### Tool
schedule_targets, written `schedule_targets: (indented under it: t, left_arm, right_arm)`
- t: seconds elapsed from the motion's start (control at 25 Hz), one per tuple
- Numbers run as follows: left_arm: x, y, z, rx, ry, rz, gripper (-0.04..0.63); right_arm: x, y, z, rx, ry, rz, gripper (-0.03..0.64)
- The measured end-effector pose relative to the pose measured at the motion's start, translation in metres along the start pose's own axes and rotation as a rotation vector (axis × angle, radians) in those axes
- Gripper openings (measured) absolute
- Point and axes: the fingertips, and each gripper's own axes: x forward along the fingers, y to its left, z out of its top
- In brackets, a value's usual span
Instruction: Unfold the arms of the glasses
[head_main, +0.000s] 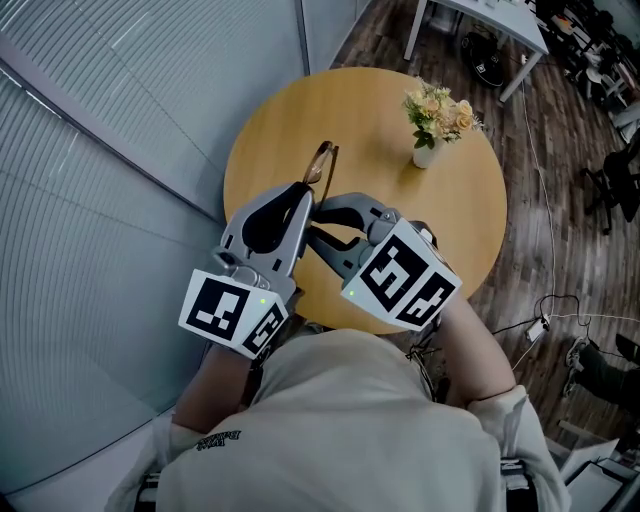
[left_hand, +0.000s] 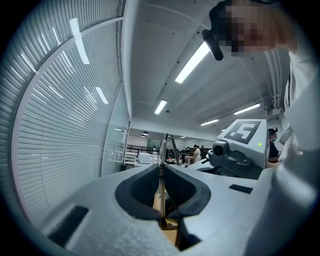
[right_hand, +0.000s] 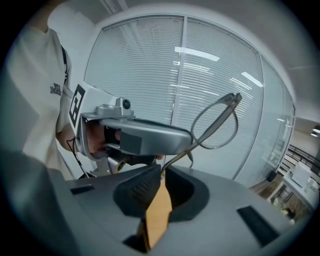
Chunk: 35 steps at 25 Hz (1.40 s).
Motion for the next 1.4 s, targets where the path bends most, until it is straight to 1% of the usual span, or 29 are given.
schedule_targets:
  t: [0.36,0.52,0.68,0.92,1.12,1.32,1.4]
  left_arm:
    - [-0.003,0.01,0.005,0.015,-0.002,0.028,0.041]
    - [-0.007,0.016,0.0,0.053,0.008,0.06,0.041]
    - [-0.012,0.024,-0.01,0.066,0.02,0.081,0.041]
    - [-0.019,0.034,-0.012,0.091,0.04,0.109,0.041]
    - [-0.022,0.033,-0.016,0.12,0.074,0.11,0.041]
    - [-0.024,0.028,-0.027,0.14,0.115,0.087,0.041]
    - [-0.025,0.028,-0.031,0.136,0.126,0.079,0.041]
  right_arm:
    - [-0.015,-0.006,-0.006,0.016,0.006,-0.008,0.043]
    - [-0.028,-0.009,-0.015,0.022,0.017,-0.04,0.043]
    - [-0.036,-0.012,-0.026,0.031,0.027,-0.072,0.043]
    - [-0.056,-0.027,-0.027,0.044,0.019,-0.138,0.043]
    - [-0.075,-0.041,-0.026,0.043,0.016,-0.191,0.043]
    - [-0.088,-0.056,-0.027,-0.001,0.036,-0.236,0.043]
    - [-0.091,-0.059,-0.025,-0.01,0.04,-0.246,0.043]
